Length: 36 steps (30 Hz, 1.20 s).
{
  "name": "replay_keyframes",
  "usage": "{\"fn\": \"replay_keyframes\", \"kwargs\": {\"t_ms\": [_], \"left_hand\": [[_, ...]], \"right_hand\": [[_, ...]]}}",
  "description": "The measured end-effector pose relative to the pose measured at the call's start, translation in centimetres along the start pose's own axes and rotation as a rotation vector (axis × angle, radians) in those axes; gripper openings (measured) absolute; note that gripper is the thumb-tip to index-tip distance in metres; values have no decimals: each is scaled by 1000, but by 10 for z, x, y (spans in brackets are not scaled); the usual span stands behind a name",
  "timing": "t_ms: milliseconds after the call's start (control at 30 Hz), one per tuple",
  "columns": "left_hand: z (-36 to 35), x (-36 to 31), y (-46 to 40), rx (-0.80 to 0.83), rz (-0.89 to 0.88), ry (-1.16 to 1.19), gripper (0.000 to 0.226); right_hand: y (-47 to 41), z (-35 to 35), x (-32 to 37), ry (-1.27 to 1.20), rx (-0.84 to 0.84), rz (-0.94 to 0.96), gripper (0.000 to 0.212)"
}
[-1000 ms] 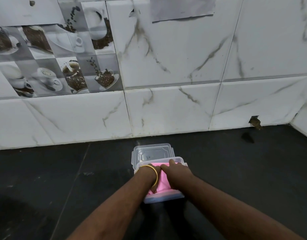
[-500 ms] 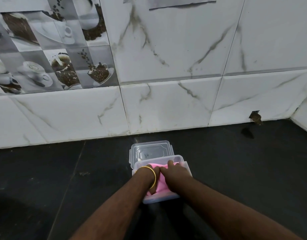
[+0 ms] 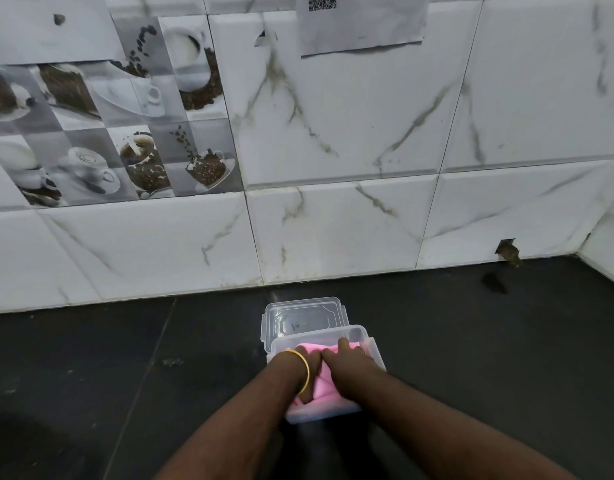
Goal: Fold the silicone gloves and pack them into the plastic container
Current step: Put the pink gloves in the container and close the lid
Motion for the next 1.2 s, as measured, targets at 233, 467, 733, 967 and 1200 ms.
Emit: {"fn": "replay_keyframes", "kwargs": {"t_ms": [233, 467, 733, 967, 1200], "left_hand": [[1, -9, 5, -81, -23, -78, 82], [-6, -4, 9, -168, -65, -86, 67], [1, -1, 4, -118, -92, -44, 79], [24, 20, -3, 88, 15, 297, 38], [75, 93, -8, -510, -8, 640, 14]], "right_hand": [[-1, -5, -2, -12, 7, -26, 47], [-2, -14, 1, -21, -1, -43, 48], [0, -8, 3, -31, -4, -19, 42], [-15, 37, 1, -7, 38, -12, 41], [-72, 94, -23, -467, -40, -145, 8]]}}
Point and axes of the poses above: each hand's wrist, its own y-axis away from the middle knuckle, its own z-axis out of the back of the hand, x = y × z, the point moved 5 cm from there along -y, towards the middle knuckle, and after that the axes turned 15 degrees about -z, right-handed, at the moved point
